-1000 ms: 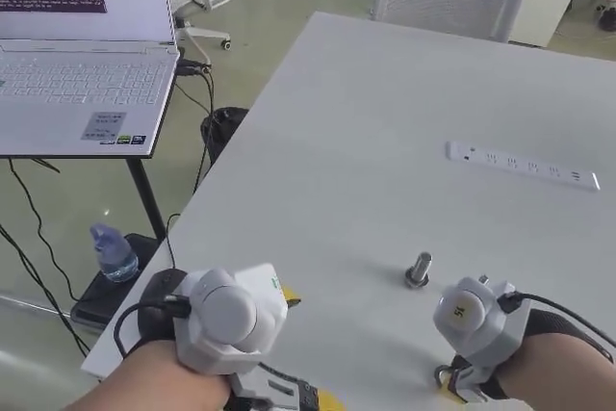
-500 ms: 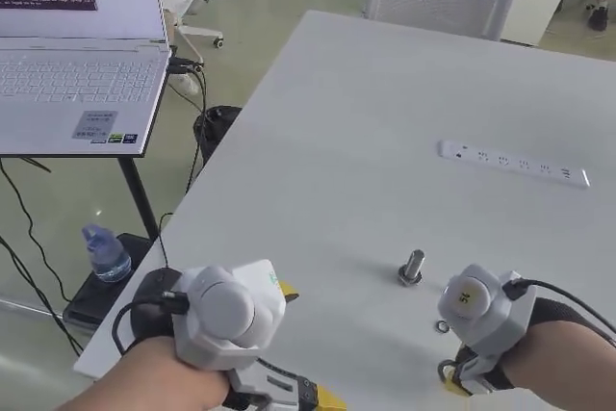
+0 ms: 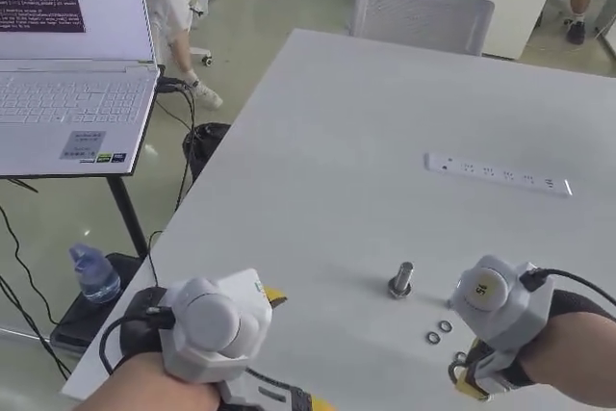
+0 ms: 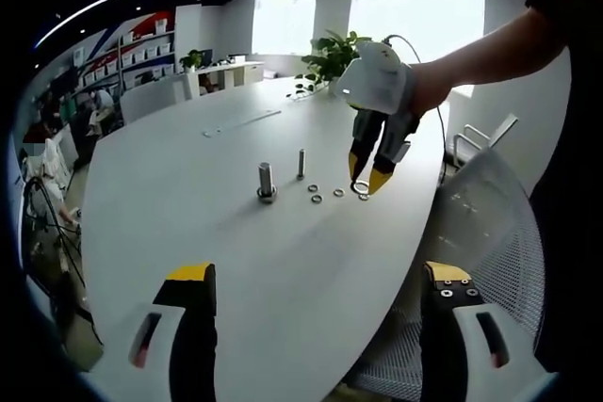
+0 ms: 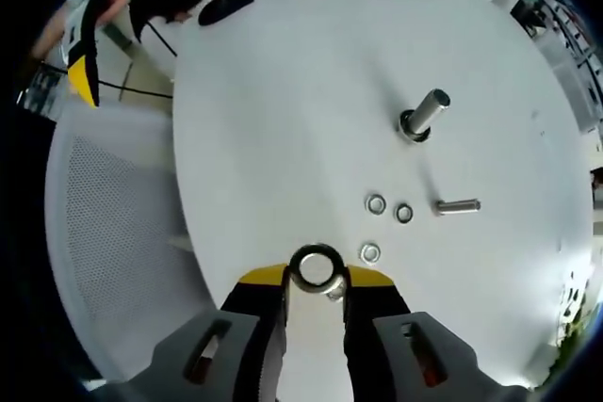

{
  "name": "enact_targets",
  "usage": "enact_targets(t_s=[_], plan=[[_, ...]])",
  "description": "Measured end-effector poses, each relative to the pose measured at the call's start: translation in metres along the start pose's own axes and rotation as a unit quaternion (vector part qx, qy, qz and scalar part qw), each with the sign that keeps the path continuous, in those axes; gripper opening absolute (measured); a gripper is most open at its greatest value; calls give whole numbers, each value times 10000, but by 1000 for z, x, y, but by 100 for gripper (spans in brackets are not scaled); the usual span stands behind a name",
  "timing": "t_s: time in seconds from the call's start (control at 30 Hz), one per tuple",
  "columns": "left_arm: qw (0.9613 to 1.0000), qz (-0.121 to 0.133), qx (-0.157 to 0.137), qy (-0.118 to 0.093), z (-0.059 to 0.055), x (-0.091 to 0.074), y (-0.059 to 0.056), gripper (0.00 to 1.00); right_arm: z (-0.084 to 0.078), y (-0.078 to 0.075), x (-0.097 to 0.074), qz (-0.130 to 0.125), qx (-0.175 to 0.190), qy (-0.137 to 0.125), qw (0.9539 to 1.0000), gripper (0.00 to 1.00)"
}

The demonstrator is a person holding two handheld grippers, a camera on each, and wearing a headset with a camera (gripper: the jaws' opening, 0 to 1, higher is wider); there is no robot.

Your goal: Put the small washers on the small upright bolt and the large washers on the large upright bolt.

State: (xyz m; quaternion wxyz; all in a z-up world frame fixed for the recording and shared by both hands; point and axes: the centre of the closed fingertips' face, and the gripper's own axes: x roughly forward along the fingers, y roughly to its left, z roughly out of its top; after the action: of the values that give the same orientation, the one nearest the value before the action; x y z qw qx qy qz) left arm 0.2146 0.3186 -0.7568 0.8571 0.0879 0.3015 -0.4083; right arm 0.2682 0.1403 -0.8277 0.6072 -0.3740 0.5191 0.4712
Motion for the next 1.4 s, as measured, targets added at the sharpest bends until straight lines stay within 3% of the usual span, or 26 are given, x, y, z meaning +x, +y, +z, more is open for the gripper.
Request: enact_targets(t_s=[0.13, 0.57, 1.4], plan=[[9999, 39, -65, -80, 3, 0, 2, 94, -3, -4, -8, -24, -29, 13, 10000, 22], [9996, 107, -131, 213, -16, 3, 5, 99, -3, -10, -16, 47, 68, -17, 10000, 22], [9993, 93, -166, 312, -21, 12, 11, 95, 32, -49, -31, -30, 311, -284, 9991, 22]])
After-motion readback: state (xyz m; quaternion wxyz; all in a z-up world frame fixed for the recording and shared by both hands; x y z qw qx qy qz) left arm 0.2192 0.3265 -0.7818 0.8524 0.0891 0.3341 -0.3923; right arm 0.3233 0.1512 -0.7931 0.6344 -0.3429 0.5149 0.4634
